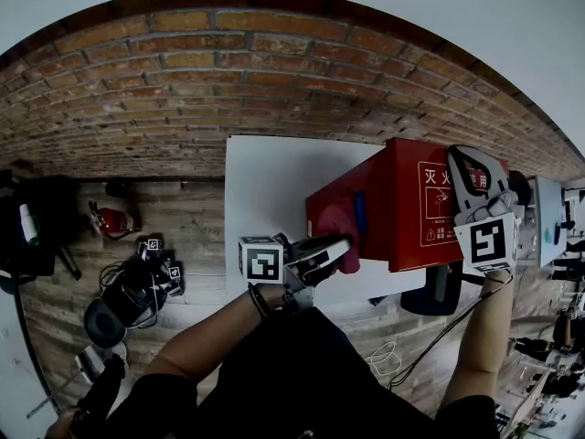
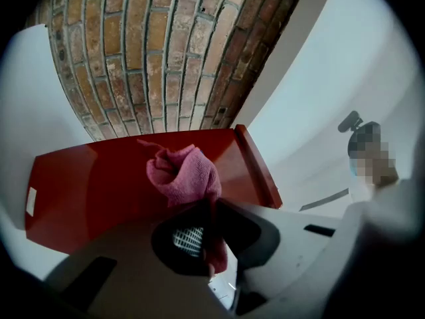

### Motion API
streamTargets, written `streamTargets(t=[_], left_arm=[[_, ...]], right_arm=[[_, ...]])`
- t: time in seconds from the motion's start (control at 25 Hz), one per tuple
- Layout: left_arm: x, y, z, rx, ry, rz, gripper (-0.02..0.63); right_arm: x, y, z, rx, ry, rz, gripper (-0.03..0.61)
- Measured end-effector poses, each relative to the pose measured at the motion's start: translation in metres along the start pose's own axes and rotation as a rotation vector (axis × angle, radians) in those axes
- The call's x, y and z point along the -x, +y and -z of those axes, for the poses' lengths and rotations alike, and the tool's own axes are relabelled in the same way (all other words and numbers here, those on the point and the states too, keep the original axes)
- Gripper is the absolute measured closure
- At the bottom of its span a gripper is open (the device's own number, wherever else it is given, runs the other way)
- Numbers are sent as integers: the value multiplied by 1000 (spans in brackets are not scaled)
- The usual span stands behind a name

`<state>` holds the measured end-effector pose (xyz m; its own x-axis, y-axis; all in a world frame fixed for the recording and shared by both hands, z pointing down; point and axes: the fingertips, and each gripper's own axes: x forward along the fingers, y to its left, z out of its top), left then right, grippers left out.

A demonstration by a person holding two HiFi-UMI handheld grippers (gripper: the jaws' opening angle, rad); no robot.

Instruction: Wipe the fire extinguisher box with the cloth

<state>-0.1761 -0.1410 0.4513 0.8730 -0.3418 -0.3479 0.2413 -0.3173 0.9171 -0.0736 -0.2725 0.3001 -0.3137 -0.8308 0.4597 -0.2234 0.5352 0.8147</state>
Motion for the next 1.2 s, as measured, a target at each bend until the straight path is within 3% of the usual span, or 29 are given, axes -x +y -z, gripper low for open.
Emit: streamTargets(t=[1.2], left_arm=[[-27, -74, -9, -2, -3, 178, 551]], right_arm=[[0, 0, 0, 3, -1, -2, 558]])
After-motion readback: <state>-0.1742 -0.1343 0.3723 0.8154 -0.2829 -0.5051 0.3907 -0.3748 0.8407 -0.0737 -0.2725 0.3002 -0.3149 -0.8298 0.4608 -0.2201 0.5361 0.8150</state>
